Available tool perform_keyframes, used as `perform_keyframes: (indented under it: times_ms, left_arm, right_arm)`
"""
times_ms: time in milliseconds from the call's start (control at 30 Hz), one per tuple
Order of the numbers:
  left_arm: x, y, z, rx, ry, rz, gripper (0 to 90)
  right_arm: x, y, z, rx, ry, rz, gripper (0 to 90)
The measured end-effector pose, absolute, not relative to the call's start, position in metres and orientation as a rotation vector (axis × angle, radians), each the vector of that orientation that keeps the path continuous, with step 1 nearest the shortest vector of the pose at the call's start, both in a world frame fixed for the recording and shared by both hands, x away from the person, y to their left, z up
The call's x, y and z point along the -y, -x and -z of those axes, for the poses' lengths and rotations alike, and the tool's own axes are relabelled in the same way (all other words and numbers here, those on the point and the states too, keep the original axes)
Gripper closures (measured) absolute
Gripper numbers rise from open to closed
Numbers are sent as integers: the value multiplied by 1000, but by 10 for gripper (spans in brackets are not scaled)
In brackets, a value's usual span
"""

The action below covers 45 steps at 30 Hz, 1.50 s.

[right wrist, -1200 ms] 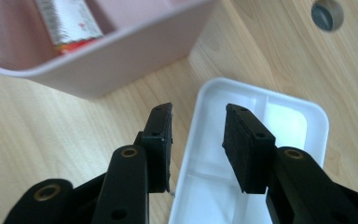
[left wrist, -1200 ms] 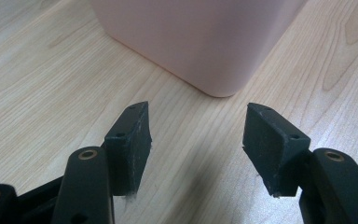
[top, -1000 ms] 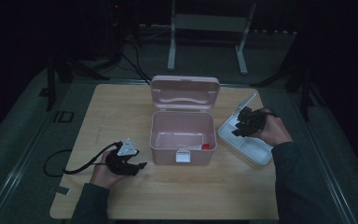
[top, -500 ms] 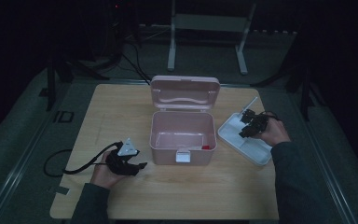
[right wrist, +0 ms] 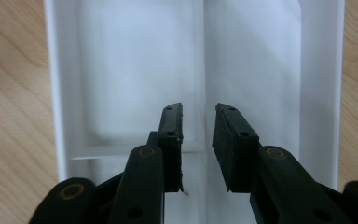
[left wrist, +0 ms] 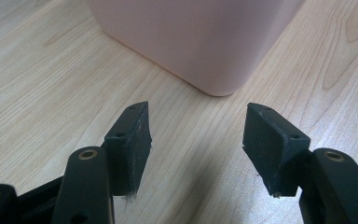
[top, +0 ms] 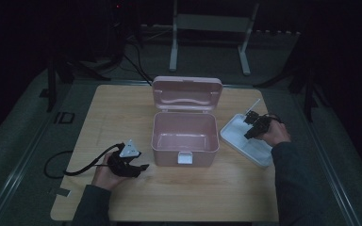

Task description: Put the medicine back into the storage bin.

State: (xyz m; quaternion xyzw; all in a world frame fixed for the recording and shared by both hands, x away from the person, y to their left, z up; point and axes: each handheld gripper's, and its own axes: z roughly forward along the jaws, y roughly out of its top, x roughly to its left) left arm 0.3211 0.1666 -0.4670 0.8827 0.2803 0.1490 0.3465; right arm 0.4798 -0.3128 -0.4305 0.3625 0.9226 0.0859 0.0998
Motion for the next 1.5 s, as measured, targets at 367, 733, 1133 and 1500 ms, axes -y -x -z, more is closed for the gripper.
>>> perform_keyframes:
  times_ms: [367, 733, 1133, 1500]
  left_arm:
    - [-167, -321, 467, -729, -2284, -388, 410]
    - [-168, -321, 466, -731, -2281, -390, 410]
    - [-170, -321, 466, -733, -2276, -394, 410]
    - [-170, -320, 465, -734, -2276, -395, 410]
  right_arm:
    - [313, -492, 443, -2784, -1103, -187, 798]
    - [308, -496, 452, -2817, -1109, -118, 796]
    - [311, -494, 452, -2856, -1094, -119, 891]
    - [310, -478, 443, -2941, -928, -120, 895]
